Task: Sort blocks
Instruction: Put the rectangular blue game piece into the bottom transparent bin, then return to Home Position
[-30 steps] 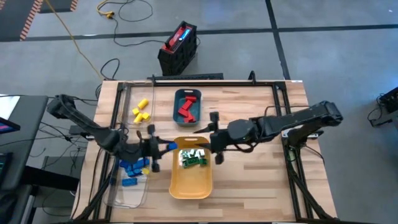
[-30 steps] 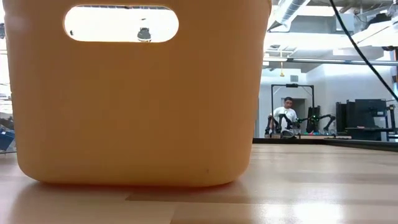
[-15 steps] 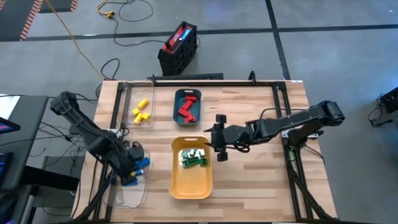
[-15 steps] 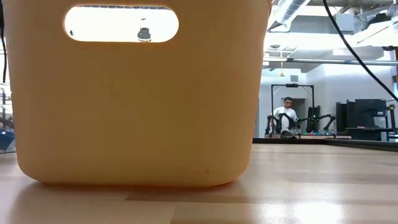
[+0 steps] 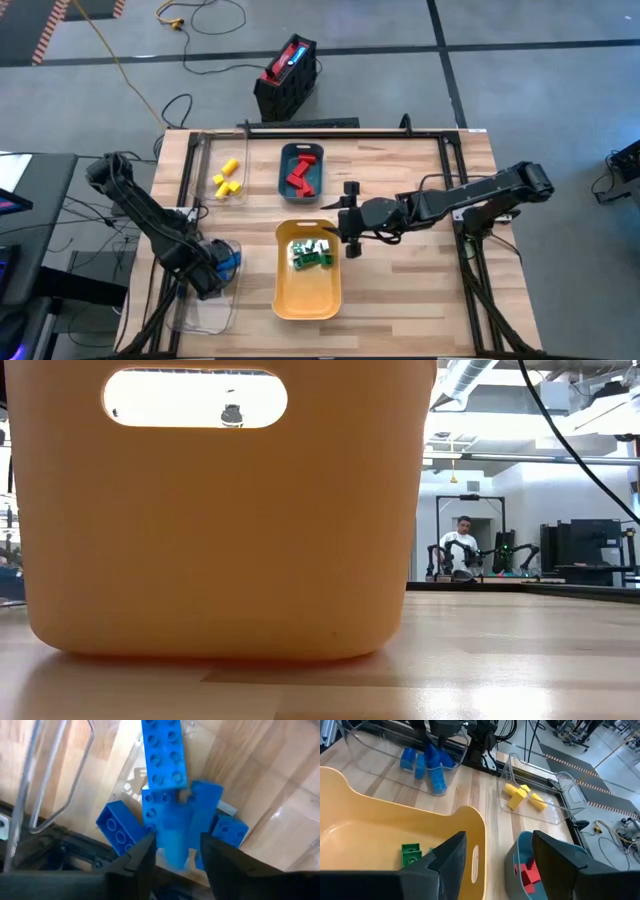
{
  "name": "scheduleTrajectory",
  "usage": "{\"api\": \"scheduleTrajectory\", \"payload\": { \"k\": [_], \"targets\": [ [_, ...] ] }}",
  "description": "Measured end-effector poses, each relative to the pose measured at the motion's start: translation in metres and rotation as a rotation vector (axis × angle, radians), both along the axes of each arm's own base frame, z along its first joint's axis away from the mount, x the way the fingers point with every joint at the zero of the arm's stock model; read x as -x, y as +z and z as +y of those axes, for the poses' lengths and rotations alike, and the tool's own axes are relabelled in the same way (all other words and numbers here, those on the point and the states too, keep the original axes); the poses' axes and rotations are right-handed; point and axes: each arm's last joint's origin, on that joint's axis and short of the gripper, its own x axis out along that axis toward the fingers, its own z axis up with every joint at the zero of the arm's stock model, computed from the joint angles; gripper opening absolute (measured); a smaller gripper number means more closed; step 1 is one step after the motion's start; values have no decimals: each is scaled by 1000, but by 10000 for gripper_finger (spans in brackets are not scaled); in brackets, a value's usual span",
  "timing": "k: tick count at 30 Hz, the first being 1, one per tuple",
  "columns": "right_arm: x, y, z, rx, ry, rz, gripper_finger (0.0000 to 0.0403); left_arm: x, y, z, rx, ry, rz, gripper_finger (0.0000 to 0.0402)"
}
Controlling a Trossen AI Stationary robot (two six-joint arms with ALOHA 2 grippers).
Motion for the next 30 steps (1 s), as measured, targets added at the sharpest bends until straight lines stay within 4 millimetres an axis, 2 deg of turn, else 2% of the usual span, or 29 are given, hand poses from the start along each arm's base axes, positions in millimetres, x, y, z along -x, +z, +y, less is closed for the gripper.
{"api": "scheduleTrajectory", "payload": {
  "k": [6, 9, 14, 18, 21, 25, 27, 30],
  "targets": [
    [2, -1, 0, -24, -8, 17, 233, 1, 3, 1, 6, -24, -9, 207],
    [10, 3, -3, -25, -13, 47, 232, 0, 6, 2, 33, -87, 12, 221],
    [45, 23, -17, -59, -36, -58, 225, -12, 33, 1, -111, -197, -210, 214],
    [80, 21, -34, -102, -82, -169, 218, -24, 53, 7, -403, -313, -443, 203],
    [103, 9, -43, -140, -117, -217, 213, -38, 58, 20, -512, -352, -530, 191],
    [129, -6, -49, -191, -139, -285, 204, -50, 60, 46, -511, -411, -647, 174],
    [141, -10, -51, -210, -139, -325, 198, -48, 65, 63, -489, -408, -713, 166],
    [157, -13, -52, -232, -132, -392, 189, -32, 70, 90, -476, -348, -828, 154]
  ]
}}
